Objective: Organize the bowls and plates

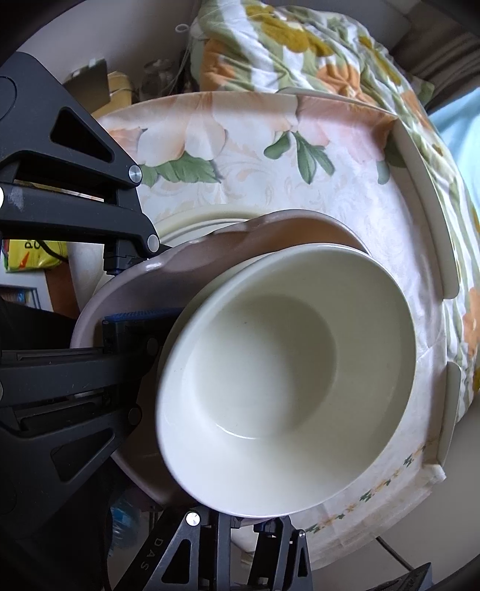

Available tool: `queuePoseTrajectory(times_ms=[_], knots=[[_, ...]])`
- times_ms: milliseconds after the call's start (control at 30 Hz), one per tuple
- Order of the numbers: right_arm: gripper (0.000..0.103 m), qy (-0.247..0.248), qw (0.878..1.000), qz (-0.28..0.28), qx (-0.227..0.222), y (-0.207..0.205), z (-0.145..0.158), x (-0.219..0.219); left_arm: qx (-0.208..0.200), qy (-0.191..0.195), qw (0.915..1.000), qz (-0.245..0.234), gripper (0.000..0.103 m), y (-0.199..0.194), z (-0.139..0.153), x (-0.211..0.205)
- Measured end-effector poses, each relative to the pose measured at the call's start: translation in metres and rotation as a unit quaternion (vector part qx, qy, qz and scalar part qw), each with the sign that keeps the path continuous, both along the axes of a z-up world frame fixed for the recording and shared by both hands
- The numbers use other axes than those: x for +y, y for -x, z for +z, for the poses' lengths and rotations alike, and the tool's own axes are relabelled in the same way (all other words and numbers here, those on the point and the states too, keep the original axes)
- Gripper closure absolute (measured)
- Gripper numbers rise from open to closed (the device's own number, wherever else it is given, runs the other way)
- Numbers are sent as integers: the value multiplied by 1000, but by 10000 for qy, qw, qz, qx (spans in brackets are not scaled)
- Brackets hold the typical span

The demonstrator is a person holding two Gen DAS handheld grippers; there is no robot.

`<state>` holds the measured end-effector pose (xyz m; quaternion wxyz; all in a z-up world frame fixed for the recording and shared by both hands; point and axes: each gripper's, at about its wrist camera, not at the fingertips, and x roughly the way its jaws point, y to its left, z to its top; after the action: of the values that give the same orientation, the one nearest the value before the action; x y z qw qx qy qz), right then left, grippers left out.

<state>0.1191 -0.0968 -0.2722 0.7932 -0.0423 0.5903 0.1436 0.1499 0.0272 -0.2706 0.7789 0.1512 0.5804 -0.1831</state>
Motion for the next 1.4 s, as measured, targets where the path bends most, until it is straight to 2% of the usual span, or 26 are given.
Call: queuePoseTrajectory(times_ms=[200,467,600,767,900,933,1000,1033,1067,1400], knots=[[87,-17,9999,-50,144,-2,-1,0,87,-68,9999,-21,92,-1,-1,-3],[87,12,9995,-149,287,-2,-2,1,334,-52,9994,-67,85,0,-1,-2],[81,-61,9993,-191,317,-3,1,-1,431,-32,9991,-26,84,0,-1,-3],[81,-92,9990,-260,352,-1,3,-2,511,-56,9987,-70,79,1,3,-4],[77,-146,9984,-343,425,-1,10,-7,518,-102,9983,-252,62,8,9,-10],[75,-140,9984,-346,428,-1,13,-7,499,-138,9983,-259,60,8,10,-12],[72,-151,9982,-365,447,-1,17,-9,414,-304,9983,-287,49,11,14,-14],[70,-166,9981,-379,466,-1,18,-10,405,-301,9983,-283,41,11,16,-14],[64,-186,9979,-390,490,-1,19,-11,403,-253,9985,-260,38,11,18,-13],[62,-446,9954,-687,492,14,44,-24,384,11,9993,12,36,27,51,-2]])
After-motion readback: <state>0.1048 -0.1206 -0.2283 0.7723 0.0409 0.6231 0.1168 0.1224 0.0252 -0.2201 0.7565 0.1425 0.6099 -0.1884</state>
